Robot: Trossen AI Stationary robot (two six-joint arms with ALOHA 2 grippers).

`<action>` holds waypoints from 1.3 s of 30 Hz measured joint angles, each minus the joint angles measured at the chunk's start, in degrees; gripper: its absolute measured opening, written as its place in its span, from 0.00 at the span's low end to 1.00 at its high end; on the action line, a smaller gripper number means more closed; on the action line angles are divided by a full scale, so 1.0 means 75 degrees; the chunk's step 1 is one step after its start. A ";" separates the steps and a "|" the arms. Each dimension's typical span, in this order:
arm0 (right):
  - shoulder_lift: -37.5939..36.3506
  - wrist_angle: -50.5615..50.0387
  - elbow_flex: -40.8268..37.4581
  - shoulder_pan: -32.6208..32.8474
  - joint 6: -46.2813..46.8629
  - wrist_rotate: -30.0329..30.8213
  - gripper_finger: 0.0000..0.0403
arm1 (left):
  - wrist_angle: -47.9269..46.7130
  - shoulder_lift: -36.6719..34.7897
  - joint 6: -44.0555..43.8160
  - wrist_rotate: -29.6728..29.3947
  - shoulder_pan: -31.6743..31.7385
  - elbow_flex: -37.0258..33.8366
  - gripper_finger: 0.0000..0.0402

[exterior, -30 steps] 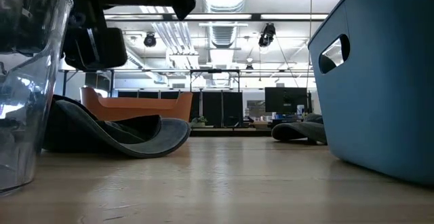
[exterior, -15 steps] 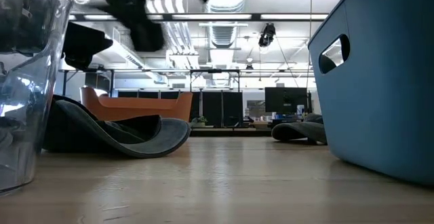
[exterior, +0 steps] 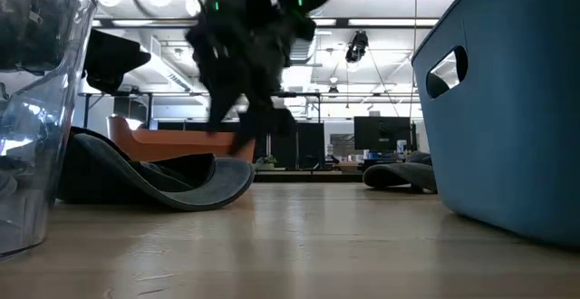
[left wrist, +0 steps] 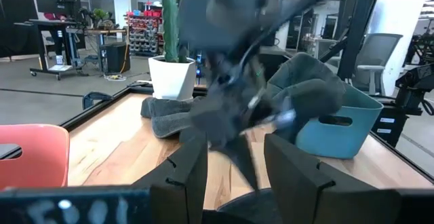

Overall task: Pick & Place hat
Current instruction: Put the left black cap into the orange bin

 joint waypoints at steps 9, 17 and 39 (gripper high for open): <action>0.0000 0.0494 -0.0932 -0.0096 -0.0232 0.0459 0.48 | 0.0000 0.0003 -0.0001 0.0000 -0.0002 0.0000 0.35; -0.0097 0.0364 -0.0586 -0.0098 -0.0335 0.0421 0.48 | 0.0000 0.0003 -0.0001 0.0000 0.0000 0.0000 0.35; -0.0028 0.1361 -0.1889 -0.0404 -0.0149 -0.1040 0.48 | 0.0000 0.0012 0.0000 -0.0002 -0.0001 0.0000 0.35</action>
